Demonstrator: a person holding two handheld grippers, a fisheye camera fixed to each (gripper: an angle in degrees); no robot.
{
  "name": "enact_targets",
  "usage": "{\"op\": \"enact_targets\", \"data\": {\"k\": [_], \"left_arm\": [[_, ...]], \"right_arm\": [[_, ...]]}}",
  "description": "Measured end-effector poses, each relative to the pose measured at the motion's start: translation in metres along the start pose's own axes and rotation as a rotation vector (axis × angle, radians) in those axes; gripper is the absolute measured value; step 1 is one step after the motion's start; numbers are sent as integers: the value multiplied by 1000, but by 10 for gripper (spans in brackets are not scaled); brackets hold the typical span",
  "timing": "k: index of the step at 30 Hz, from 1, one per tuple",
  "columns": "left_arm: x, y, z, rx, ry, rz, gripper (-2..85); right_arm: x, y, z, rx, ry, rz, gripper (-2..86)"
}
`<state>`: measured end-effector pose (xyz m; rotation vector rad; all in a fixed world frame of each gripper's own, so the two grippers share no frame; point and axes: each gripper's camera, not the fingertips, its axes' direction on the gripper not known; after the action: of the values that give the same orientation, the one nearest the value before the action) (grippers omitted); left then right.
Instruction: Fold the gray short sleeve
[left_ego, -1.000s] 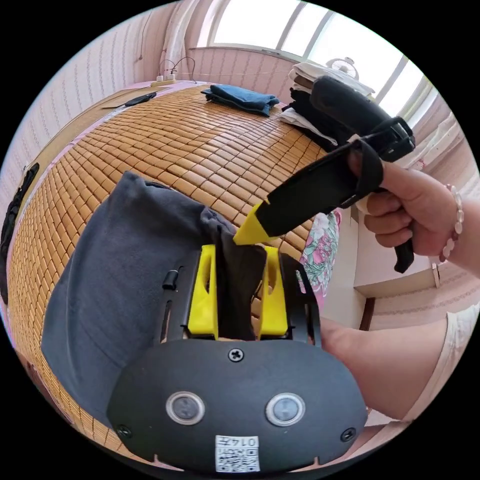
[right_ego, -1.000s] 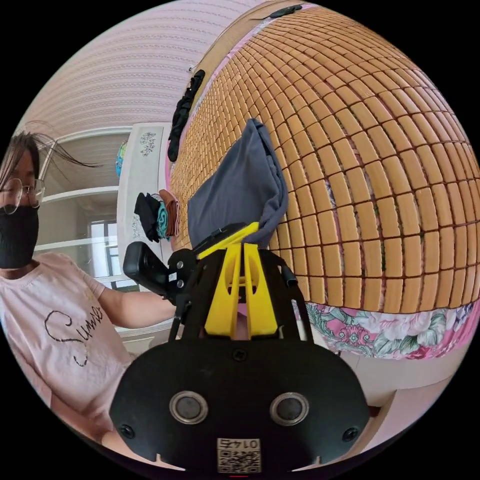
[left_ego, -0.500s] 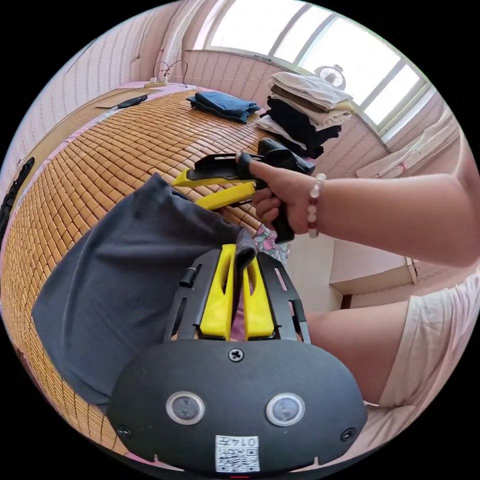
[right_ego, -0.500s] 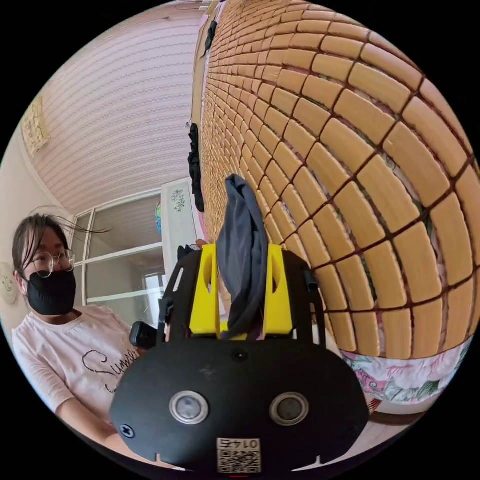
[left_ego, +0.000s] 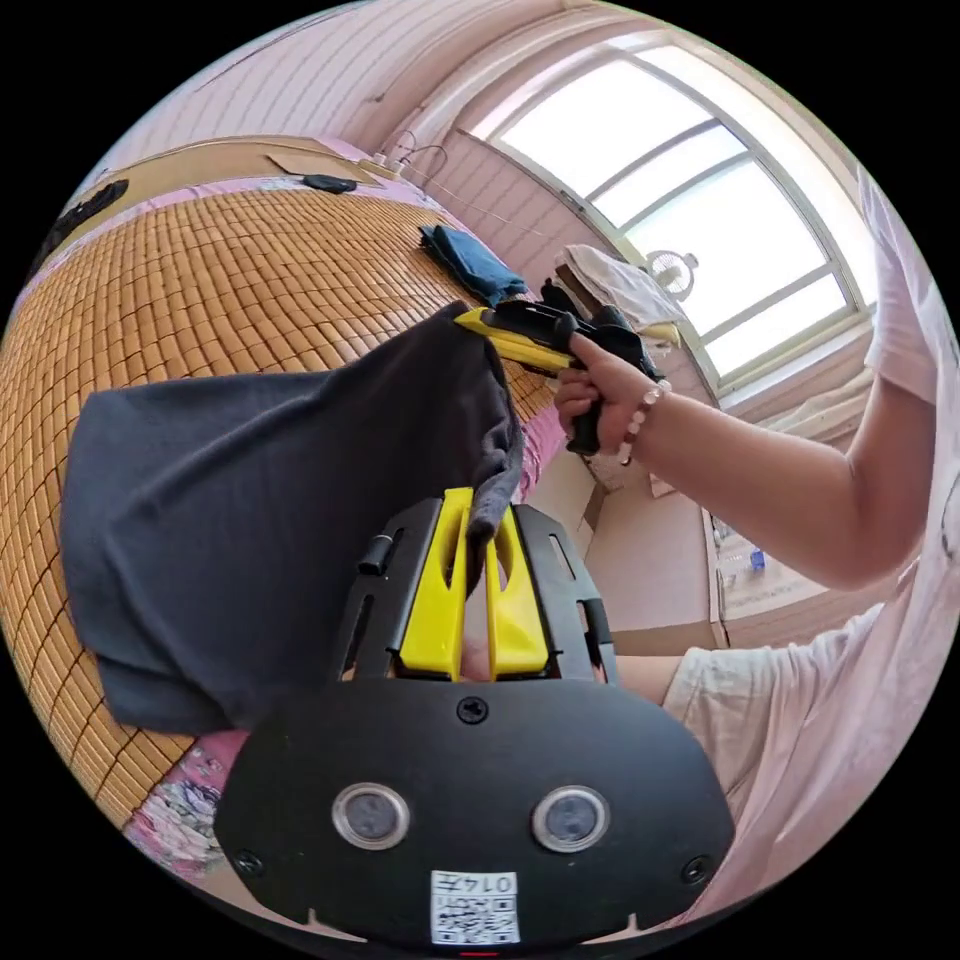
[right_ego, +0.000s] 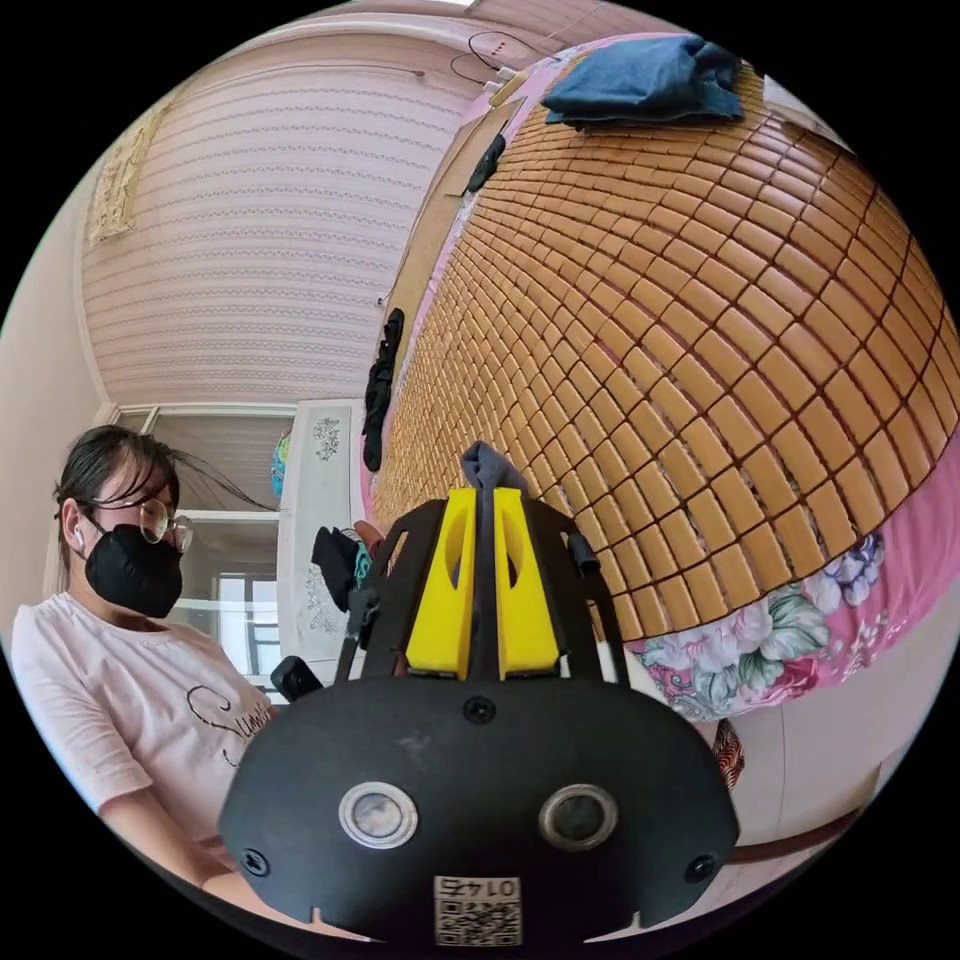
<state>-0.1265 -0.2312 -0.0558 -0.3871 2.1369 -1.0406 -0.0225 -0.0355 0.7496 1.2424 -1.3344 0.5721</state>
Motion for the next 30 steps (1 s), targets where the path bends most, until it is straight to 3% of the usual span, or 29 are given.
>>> {"op": "enact_targets", "data": {"k": [8, 13, 16, 22, 27, 30], "left_arm": [[-105, 27, -114, 213, -52, -411, 0], [-173, 71, -132, 155, -424, -565, 57], [-198, 95, -142, 119, -496, -681, 82], [-200, 98, -155, 189, -449, -666, 112], [-211, 74, -127, 141, -441, -619, 133], [-213, 56, -107, 73, -441, -595, 124]], "right_arm": [[-100, -24, 126, -190, -40, -85, 33], [-127, -19, 256, -373, 61, -212, 64], [-142, -20, 266, -409, 167, -348, 67], [-180, -38, 289, -529, 453, -746, 103], [-175, -34, 339, -752, 567, -963, 122], [-171, -22, 333, -771, 544, -1071, 99]]}}
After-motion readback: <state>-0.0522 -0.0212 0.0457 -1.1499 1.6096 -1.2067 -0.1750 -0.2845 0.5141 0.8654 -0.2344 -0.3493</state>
